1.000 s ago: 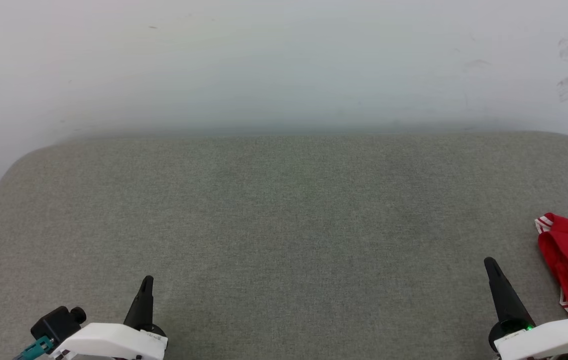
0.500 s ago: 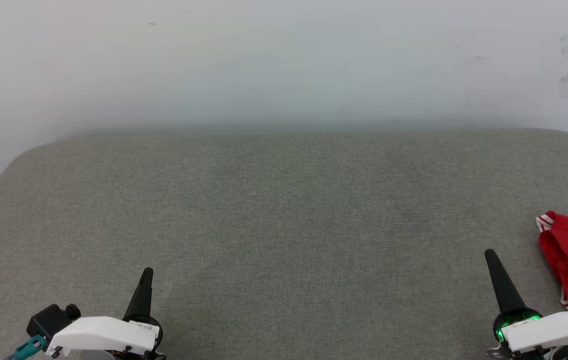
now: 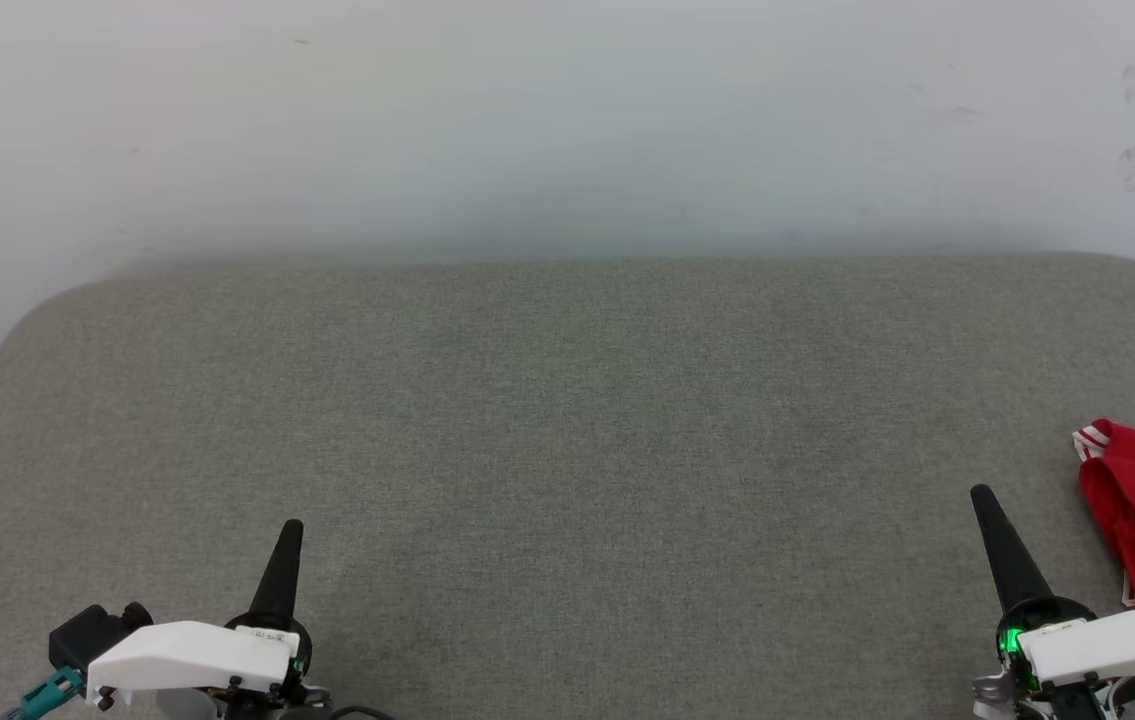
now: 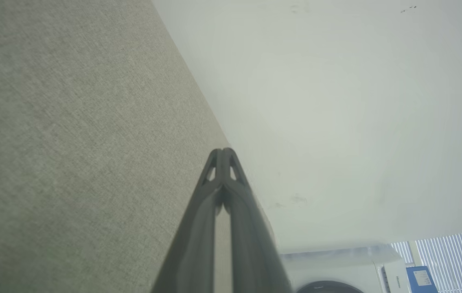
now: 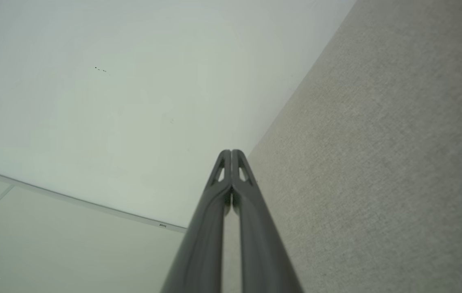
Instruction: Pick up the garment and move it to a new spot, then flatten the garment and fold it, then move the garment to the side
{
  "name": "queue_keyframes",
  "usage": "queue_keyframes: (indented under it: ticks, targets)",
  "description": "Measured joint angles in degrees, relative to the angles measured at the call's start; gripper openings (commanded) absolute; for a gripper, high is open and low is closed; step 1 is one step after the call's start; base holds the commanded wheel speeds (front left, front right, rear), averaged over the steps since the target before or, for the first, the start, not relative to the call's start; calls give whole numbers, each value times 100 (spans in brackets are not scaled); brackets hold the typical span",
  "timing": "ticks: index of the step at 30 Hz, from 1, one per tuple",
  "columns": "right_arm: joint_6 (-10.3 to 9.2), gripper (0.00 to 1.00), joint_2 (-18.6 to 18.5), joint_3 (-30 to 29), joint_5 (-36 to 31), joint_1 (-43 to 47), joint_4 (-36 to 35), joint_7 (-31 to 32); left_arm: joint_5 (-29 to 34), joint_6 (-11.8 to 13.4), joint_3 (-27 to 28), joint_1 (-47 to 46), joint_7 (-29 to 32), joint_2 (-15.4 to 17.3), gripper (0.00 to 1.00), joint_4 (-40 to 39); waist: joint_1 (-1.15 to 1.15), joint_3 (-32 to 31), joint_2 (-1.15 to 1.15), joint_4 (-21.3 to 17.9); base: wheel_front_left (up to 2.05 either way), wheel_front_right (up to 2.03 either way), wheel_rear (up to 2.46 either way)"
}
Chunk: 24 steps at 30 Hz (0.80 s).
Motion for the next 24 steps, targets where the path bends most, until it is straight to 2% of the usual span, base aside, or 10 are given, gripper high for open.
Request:
queue_keyframes:
  ticks: [24]
  targets:
    - [0, 0, 0, -47, 1181, -294, 334, 67, -1091, -123, 211, -153, 307, -101, 0, -1, 0, 76, 0, 2, 0, 0, 0]
